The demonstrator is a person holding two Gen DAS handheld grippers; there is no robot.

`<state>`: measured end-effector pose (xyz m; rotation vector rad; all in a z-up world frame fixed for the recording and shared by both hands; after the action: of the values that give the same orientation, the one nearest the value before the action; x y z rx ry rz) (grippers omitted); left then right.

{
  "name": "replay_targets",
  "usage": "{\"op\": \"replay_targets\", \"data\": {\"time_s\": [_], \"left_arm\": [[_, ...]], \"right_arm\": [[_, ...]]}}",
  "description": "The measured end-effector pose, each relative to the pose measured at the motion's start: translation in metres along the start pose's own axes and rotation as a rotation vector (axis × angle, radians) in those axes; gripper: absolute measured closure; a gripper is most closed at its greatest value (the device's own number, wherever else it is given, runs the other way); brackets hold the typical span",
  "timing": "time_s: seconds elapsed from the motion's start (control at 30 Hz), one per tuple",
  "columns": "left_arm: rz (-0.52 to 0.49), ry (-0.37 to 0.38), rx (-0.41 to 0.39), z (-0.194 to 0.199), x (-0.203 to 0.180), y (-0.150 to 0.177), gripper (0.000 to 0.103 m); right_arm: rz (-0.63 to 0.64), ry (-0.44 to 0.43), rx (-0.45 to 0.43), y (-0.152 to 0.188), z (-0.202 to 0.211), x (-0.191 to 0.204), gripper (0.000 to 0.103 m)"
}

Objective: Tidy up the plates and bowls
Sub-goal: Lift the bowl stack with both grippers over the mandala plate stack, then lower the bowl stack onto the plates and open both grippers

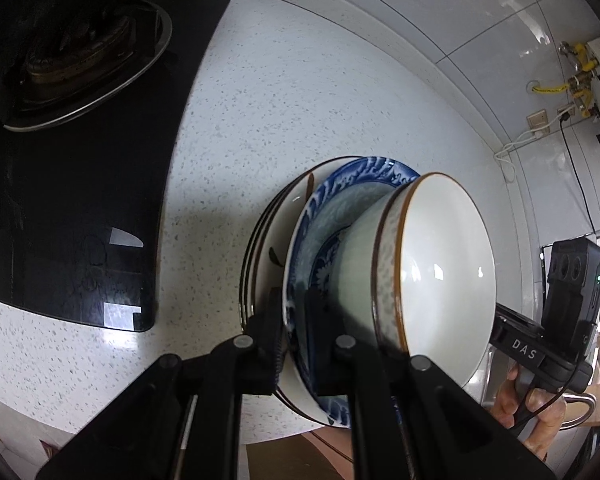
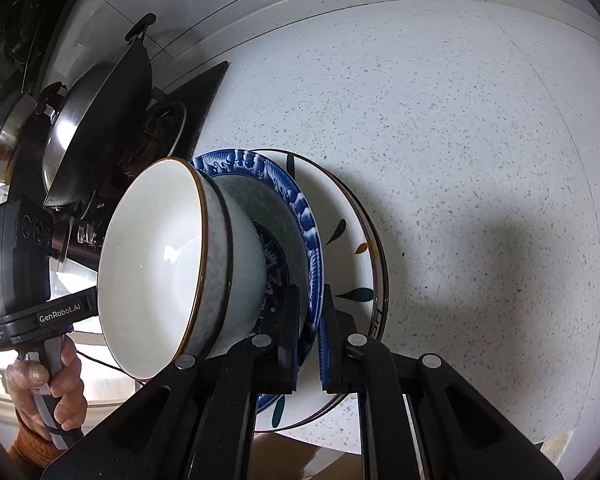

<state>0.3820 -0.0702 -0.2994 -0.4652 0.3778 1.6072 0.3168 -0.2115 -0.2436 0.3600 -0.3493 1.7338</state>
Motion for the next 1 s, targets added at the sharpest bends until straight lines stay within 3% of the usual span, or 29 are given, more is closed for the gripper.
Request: {"op": "replay_targets", "data": {"time_s": [0.7,1.0], "left_arm": [[-0.075,-0.026,-0.098,0.007,0.003,0.016,0.094],[-0.14,-0.135,-0.264,0.041,-0.002,0.023,0.091]], "right_arm": [[-0.02,0.08,-0.028,0.007,-0.004,0.005,0.094],[-0.031,0.099,-0.134,0.01,0.014,0.009,0.086]]}}
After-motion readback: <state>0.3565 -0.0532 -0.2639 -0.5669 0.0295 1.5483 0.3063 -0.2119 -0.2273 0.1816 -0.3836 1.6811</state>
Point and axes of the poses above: each gripper's, at about its wrist camera, not at the fingertips, and z roughly against the way its jaws point, x to its left, y to its underside, the point moved 10 cm from there along -z, roughly the way its jaws point, and after that the axes turned 12 degrees about x, right-handed, at the moved point
